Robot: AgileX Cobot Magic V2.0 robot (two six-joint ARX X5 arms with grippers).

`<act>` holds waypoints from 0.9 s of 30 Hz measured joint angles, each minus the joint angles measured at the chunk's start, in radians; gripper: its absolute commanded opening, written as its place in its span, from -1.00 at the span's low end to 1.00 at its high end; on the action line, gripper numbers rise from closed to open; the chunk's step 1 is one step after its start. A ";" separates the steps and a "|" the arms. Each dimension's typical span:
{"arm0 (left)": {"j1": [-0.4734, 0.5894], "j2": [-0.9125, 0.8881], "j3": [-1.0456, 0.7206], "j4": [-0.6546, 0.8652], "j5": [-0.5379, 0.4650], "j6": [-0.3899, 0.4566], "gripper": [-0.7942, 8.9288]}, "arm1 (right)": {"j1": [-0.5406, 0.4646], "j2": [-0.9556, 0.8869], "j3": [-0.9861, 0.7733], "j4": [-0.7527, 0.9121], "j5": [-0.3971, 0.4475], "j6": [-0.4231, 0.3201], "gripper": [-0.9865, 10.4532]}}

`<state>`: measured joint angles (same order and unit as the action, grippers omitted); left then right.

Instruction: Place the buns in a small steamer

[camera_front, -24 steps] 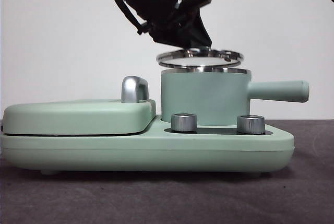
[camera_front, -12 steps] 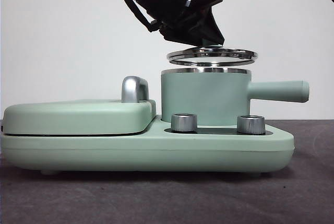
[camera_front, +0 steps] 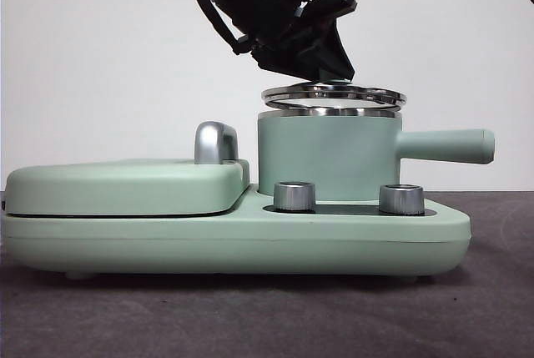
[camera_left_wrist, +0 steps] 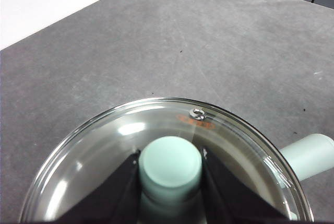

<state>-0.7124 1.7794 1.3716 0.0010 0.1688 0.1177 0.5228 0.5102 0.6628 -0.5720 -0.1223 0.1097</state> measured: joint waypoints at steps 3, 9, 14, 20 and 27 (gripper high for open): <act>0.001 0.000 0.000 0.000 -0.011 0.002 -0.81 | 0.000 0.000 0.000 0.000 0.014 0.000 -0.24; 0.002 0.000 0.000 0.000 -0.013 0.002 -0.81 | 0.000 0.000 0.000 0.000 0.018 0.000 -0.24; 0.003 0.000 0.000 0.000 -0.013 0.002 -0.81 | 0.000 0.011 0.000 0.000 0.018 0.000 -0.24; 0.003 0.000 -0.015 0.007 -0.013 0.002 -0.81 | 0.000 0.042 0.000 0.000 0.018 0.000 -0.24; 0.006 0.000 -0.059 0.076 -0.014 -0.005 -0.81 | 0.000 0.065 0.000 0.000 0.018 0.000 -0.24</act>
<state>-0.7063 1.7794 1.3128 0.0772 0.1547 0.1123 0.5228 0.5751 0.6628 -0.5716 -0.1043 0.1097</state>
